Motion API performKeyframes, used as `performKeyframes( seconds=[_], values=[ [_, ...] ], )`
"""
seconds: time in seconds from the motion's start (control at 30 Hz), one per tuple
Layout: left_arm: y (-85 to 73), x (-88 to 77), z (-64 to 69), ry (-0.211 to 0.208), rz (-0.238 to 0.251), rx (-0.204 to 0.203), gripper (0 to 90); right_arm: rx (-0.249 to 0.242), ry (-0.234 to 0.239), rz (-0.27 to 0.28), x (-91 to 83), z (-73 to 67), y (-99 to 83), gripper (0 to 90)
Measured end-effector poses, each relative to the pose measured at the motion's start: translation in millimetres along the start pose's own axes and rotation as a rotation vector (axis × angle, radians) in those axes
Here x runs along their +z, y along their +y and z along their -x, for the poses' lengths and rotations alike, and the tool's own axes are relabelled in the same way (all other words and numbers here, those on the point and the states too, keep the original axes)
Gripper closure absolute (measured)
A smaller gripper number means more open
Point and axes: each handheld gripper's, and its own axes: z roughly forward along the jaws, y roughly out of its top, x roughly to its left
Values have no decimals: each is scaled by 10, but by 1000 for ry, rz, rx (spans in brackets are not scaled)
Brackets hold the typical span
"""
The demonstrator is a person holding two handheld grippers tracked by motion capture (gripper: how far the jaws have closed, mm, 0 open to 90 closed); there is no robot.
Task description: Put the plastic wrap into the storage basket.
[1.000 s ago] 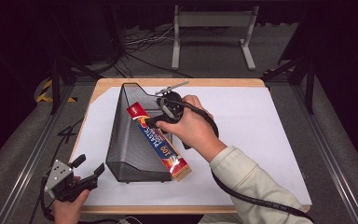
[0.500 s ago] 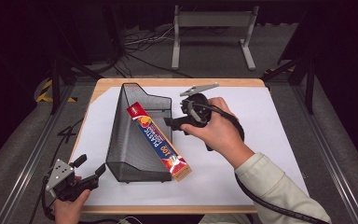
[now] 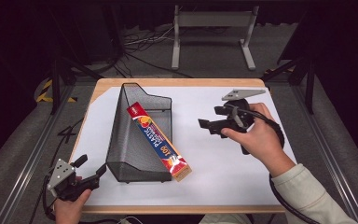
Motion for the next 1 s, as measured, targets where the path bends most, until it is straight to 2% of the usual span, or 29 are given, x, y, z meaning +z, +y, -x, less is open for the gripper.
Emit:
performKeyframes(
  seconds=[0.07,0.3,0.5,0.57,0.6,0.63,0.7,0.73,0.77,0.83,1.0],
  values=[
    [2,-5,-4,0,1,6,207,-4,-7,3,-32,44,-36,232],
    [0,-6,-8,7,4,-2,207,-39,-47,32,-221,332,-274,210],
    [-4,-9,-6,12,5,-8,207,-2,-63,57,-310,529,-498,200],
    [-5,-14,-7,16,9,-4,210,9,-65,67,-295,575,-607,200],
    [-2,-24,-8,18,13,-3,210,9,-65,67,-295,575,-607,200],
    [-1,-31,-6,20,19,-5,211,19,-63,75,-250,615,-743,200],
    [-1,-29,-6,20,19,-5,211,22,-59,75,-227,630,-800,199],
    [-4,-22,-5,20,15,-3,211,17,-60,73,-185,655,-912,193],
    [-4,-22,-5,20,15,-3,210,17,-60,73,-185,655,-912,193],
    [-5,-17,-6,19,14,1,210,-3,-63,65,-130,694,-1072,190],
    [-8,-26,-7,25,16,-2,211,3,-65,61,-74,738,-1274,186]
  ],
)
